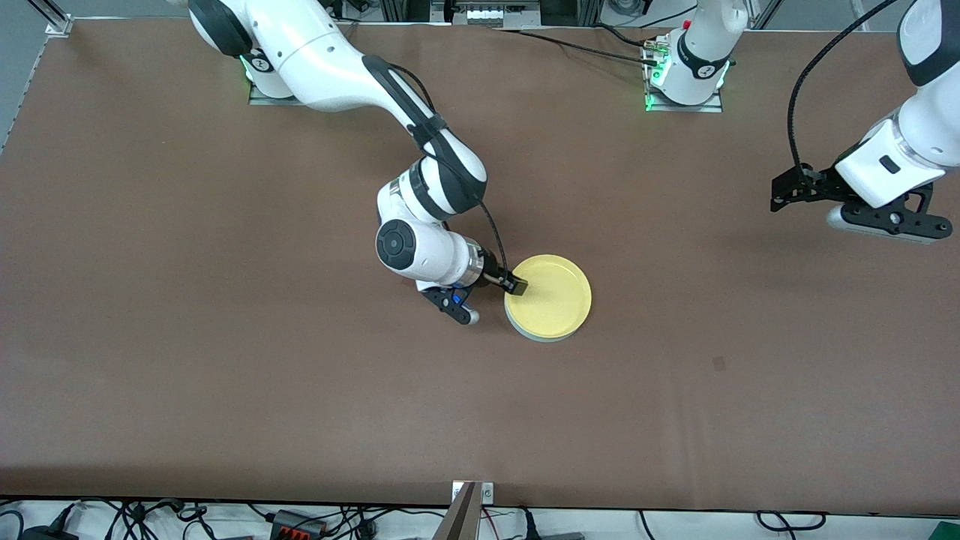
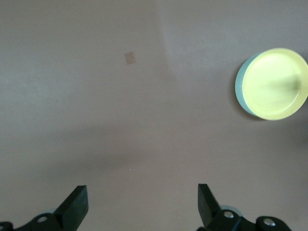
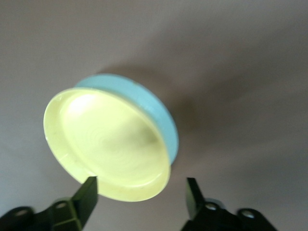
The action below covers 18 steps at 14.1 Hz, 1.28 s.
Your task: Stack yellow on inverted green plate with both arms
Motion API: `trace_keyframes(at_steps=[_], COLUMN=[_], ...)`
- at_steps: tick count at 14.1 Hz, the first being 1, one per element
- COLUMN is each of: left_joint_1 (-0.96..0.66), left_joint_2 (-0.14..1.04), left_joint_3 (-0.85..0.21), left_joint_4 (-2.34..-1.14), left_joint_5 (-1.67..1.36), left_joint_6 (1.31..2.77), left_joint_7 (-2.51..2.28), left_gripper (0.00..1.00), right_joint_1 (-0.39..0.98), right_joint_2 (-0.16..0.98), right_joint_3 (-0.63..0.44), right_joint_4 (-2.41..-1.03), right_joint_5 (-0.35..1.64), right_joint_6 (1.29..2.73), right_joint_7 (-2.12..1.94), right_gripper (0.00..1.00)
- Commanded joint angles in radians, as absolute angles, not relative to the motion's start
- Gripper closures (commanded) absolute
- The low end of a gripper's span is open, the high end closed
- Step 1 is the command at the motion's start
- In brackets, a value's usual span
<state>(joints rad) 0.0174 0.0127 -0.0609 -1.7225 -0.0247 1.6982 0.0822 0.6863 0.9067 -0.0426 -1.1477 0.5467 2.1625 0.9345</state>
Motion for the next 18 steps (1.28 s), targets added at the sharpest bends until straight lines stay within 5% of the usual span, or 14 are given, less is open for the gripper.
trace_keyframes(at_steps=[1, 5, 11, 18], left_joint_1=[0.02, 0.02, 0.029, 0.032], left_joint_2=[0.032, 0.003, -0.033, -0.074], left_joint_3=[-0.067, -0.087, -0.095, -0.097], left_joint_4=[-1.663, -1.669, -1.713, -1.778], left_joint_5=[-0.029, -0.021, -0.021, -0.021], left_joint_6=[1.648, 1.626, 1.643, 1.706], left_joint_7=[-0.027, -0.035, -0.028, -0.028], left_gripper=[0.0, 0.0, 0.0, 0.0], right_joint_1=[0.683, 0.654, 0.566, 0.385], right_joint_2=[0.824, 0.756, 0.651, 0.461], right_joint_3=[-0.077, -0.075, -0.175, -0.195], right_joint_4=[-1.155, -1.155, -1.155, -1.293], right_joint_5=[0.38, 0.175, 0.155, 0.107], right_joint_6=[2.062, 1.97, 1.727, 1.756], right_joint_7=[0.928, 0.823, 0.556, 0.32], right_gripper=[0.0, 0.0, 0.0, 0.0])
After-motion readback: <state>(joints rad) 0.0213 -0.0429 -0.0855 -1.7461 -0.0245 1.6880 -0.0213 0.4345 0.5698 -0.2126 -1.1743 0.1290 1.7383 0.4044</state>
